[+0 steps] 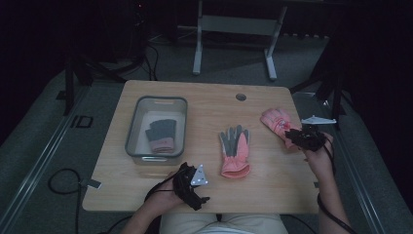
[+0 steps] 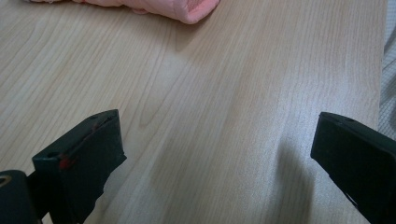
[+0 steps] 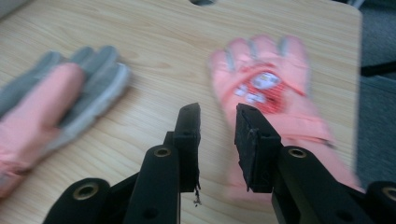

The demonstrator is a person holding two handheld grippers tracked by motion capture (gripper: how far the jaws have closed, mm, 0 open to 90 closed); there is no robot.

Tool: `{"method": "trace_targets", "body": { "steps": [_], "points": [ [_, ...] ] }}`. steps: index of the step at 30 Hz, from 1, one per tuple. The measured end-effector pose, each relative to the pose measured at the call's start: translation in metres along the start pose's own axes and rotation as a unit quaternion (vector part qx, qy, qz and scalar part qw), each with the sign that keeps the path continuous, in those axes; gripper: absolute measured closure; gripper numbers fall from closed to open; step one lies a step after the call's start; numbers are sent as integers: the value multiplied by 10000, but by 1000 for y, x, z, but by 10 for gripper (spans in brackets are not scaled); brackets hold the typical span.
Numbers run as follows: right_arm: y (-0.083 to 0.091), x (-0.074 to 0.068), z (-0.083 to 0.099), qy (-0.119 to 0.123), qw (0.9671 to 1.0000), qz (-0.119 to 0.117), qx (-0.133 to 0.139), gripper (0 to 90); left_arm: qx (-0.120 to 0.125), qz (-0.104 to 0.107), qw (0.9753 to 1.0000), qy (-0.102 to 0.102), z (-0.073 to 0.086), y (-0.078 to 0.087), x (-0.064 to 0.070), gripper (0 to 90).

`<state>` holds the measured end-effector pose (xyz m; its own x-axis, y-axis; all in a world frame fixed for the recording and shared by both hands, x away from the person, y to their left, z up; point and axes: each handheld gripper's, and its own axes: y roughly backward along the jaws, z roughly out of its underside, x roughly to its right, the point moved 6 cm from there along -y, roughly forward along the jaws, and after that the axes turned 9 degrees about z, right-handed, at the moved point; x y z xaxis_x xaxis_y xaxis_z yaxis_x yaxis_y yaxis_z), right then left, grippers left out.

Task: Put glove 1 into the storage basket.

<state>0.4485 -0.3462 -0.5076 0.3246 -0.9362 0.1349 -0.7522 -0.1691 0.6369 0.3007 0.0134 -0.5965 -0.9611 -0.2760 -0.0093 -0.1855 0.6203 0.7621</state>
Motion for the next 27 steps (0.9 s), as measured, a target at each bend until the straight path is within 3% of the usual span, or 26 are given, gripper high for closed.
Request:
{"method": "trace_targets", "body": {
  "steps": [2,8,13,21,27],
  "points": [
    [-2,13,0,53,10000,17,-28,679,-5,4,10000,-4,0,0,1,19],
    [-19,24,-4,317,9993,-118,-173,636,9,20,10000,-47,0,-2,4,19],
    [-41,39,-12,426,9985,62,-330,642,22,41,10000,6,1,-2,3,19],
    [-71,48,-14,504,9978,260,-357,613,34,15,10000,15,2,-2,2,20],
    [-86,45,-15,618,9966,273,-471,599,54,-13,10000,77,4,-1,0,20]
  ]
}}
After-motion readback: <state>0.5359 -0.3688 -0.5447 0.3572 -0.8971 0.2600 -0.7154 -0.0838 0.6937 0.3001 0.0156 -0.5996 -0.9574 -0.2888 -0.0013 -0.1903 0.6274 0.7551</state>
